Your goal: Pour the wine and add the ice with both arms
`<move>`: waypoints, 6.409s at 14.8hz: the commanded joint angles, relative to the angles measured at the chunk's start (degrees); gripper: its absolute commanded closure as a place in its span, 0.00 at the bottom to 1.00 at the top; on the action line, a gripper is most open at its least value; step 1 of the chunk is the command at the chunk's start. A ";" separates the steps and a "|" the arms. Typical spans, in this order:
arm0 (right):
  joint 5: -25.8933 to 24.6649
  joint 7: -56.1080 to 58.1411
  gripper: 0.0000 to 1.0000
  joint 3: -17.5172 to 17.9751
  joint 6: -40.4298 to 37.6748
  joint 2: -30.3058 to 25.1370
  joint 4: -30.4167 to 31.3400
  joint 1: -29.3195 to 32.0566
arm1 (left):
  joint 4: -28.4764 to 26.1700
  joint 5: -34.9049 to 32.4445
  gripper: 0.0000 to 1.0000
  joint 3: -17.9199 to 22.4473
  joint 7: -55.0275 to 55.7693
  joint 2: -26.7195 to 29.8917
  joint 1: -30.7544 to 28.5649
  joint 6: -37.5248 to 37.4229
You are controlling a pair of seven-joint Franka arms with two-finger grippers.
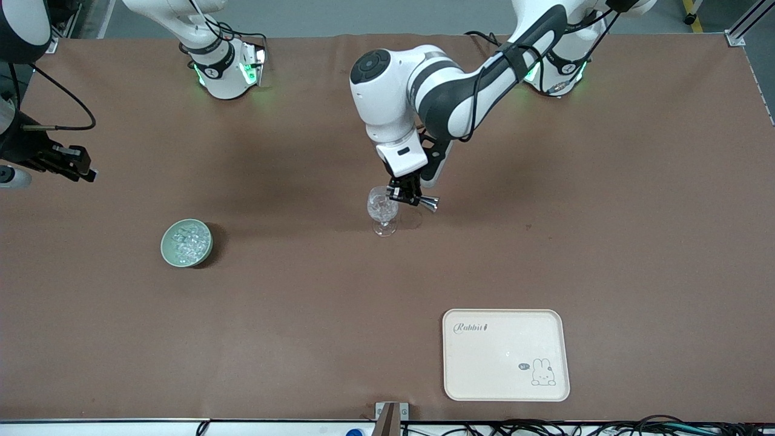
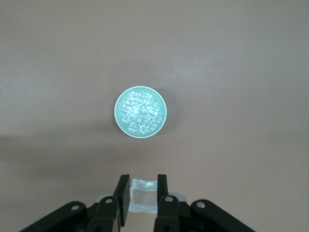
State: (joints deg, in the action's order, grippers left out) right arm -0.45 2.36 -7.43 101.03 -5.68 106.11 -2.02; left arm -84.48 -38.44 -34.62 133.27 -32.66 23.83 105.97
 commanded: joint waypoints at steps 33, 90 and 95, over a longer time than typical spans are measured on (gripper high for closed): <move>1.33 -64.22 1.00 0.14 1.53 34.74 -34.46 -41.30 | 12.85 93.63 0.99 0.34 -60.58 -30.87 -43.08 32.81; -1.48 -10.74 0.01 -0.30 -1.54 10.87 -8.73 -4.77 | 4.17 34.38 0.00 21.22 -126.04 29.83 -28.70 -20.10; -1.66 -2.20 0.00 -0.30 -1.80 8.93 -9.60 0.69 | -8.66 37.98 0.00 28.90 -128.61 40.03 -22.34 -19.49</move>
State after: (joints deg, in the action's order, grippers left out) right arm -1.52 -2.95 -9.04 98.41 5.85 94.66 -3.89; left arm -85.20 -2.86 -7.56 5.72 1.02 0.38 85.22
